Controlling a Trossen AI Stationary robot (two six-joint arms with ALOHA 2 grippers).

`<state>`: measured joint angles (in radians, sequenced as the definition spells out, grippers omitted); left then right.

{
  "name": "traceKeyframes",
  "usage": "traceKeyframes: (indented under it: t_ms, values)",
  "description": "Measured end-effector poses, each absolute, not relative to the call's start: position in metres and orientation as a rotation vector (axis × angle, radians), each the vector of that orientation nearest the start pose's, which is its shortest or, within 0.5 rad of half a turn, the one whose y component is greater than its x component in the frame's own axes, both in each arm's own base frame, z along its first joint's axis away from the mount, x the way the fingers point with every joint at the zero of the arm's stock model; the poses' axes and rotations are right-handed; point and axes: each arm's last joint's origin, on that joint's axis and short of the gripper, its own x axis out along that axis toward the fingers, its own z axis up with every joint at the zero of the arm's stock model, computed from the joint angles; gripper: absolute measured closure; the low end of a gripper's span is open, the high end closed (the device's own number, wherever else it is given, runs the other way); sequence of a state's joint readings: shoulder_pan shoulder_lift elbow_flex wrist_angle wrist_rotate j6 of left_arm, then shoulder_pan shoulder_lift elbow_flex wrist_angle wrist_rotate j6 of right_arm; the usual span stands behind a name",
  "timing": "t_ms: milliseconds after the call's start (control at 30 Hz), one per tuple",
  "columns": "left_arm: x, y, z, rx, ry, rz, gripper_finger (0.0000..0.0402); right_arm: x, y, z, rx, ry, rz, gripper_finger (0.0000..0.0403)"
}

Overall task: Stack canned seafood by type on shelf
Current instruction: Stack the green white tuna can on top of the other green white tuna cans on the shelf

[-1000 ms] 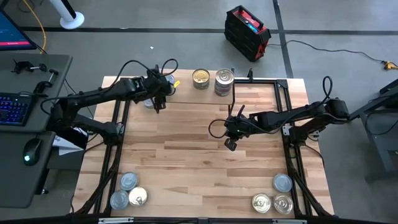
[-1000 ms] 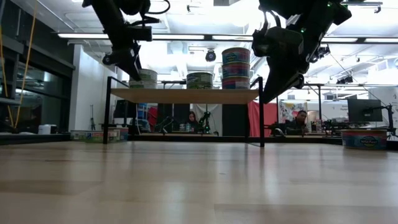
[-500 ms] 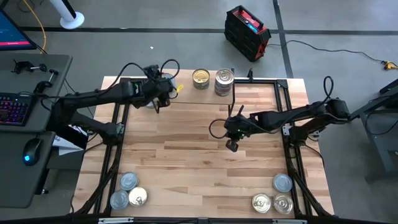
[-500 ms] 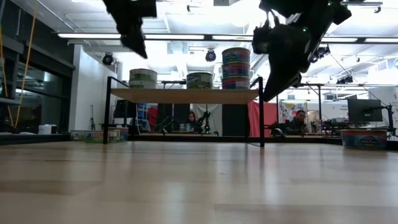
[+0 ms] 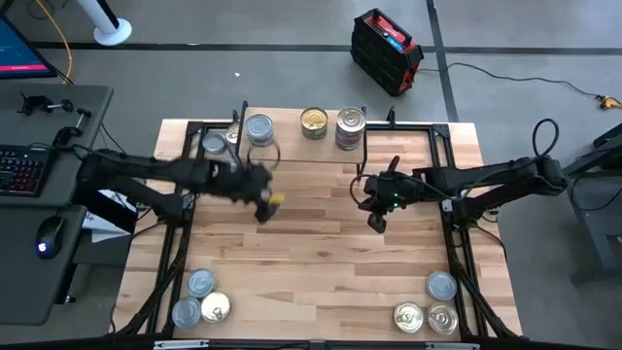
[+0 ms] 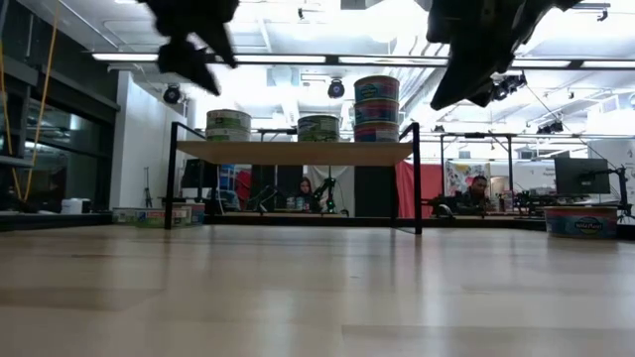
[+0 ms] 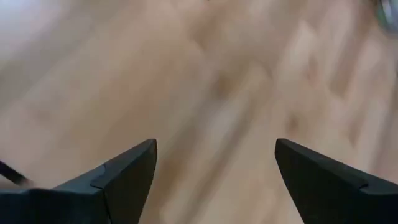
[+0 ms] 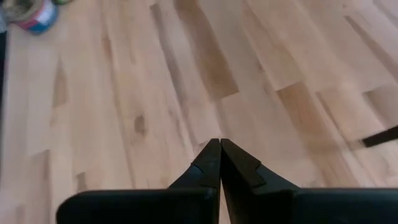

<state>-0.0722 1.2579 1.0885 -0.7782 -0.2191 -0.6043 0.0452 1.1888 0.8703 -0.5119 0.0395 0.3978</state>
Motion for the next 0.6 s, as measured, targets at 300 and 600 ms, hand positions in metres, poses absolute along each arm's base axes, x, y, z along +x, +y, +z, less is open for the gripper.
traceKeyframes:
  t_ms: [300, 600]
  values:
    - [0.197, -0.138, 0.264, -0.387, 1.055, 0.017, 0.0107, 0.239, 0.014, 0.257, 0.305, 0.845, 0.002, 0.0403]
    - [0.128, -0.198, 0.249, -0.455, 1.325, 0.002, 0.037, 0.239, 0.013, 0.257, 0.208, 0.836, 0.031, 0.0403]
